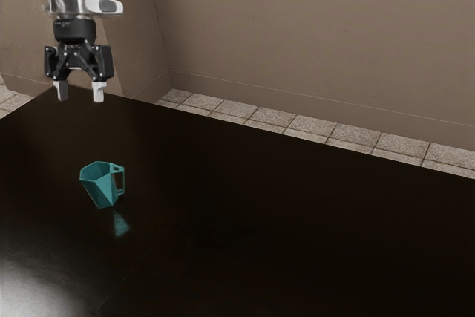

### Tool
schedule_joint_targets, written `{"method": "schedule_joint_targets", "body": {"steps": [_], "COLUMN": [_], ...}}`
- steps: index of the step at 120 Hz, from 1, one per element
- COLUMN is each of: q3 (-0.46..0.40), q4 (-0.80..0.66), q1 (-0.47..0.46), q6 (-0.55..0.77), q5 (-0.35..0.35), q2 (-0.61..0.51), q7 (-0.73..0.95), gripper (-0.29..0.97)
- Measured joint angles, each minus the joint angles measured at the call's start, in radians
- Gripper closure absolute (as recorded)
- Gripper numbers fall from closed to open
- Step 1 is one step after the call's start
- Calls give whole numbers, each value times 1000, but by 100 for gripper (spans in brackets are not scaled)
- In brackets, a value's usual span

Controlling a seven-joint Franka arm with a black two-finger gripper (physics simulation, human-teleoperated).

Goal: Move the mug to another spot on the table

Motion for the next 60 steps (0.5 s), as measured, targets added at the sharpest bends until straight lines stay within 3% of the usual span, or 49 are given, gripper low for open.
{"method": "schedule_joint_targets", "body": {"steps": [13, 36, 60], "q3": [-4, -6, -6], "q4": [-10, 12, 26], "q1": [-16, -168, -163], "q6": [174, 332, 434], "q5": [1, 95, 145], "q2": [7, 195, 359], "q7": [15, 37, 88], "gripper": [2, 2, 2]}}
